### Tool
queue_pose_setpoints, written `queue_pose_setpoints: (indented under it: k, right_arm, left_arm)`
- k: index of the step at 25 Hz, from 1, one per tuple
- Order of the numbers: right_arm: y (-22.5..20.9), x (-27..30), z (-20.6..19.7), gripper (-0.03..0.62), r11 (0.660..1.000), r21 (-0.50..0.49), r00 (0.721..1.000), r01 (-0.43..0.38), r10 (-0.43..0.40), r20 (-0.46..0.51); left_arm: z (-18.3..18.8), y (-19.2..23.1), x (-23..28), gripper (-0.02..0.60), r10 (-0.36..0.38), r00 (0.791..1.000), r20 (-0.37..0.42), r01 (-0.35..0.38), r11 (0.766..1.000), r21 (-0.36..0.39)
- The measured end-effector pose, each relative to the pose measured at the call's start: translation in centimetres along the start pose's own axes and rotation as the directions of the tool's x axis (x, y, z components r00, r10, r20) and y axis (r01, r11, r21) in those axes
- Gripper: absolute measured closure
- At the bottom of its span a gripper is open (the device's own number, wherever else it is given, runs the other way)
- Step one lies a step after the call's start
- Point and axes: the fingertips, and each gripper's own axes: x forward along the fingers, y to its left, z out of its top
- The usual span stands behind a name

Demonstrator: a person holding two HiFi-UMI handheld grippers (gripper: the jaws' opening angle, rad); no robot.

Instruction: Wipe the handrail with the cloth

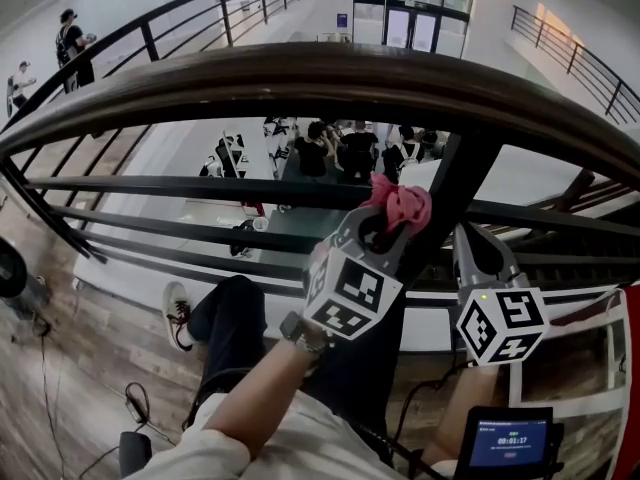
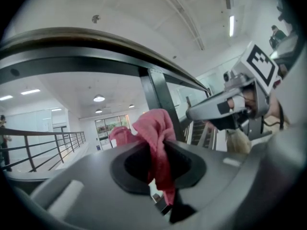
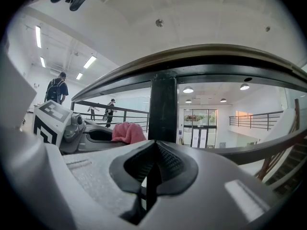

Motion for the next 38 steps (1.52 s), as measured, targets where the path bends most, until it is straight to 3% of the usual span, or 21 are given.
queue_pose_setpoints:
  k: [11,26,38]
  right_arm:
    - [1.4,1.6,1.6,0.591,0.998,-0.048,1.000,-0.028,0.027,-0.006]
    - [8.6,6.7,1.2,0.591,0.988,-0.070,0.990,-0.140,0.137,-0.041]
    - [13.8,7.6,-0.6,0.591,0.994,-0.070,0.994,-0.080,0.074,-0.086]
  left_arm:
    - [-0.2,2.8,-2.9,0.512,0.071,0.997,0.020,-0.071,0.997,0.007]
    - [-2.6,9.7,-9.4,0.512,0.193,0.980,0.044,-0.193,0.981,-0.002]
    - [-6.5,16.5,-15.0,0.512,0.240,0.968,0.071,-0.236,0.970,-0.059]
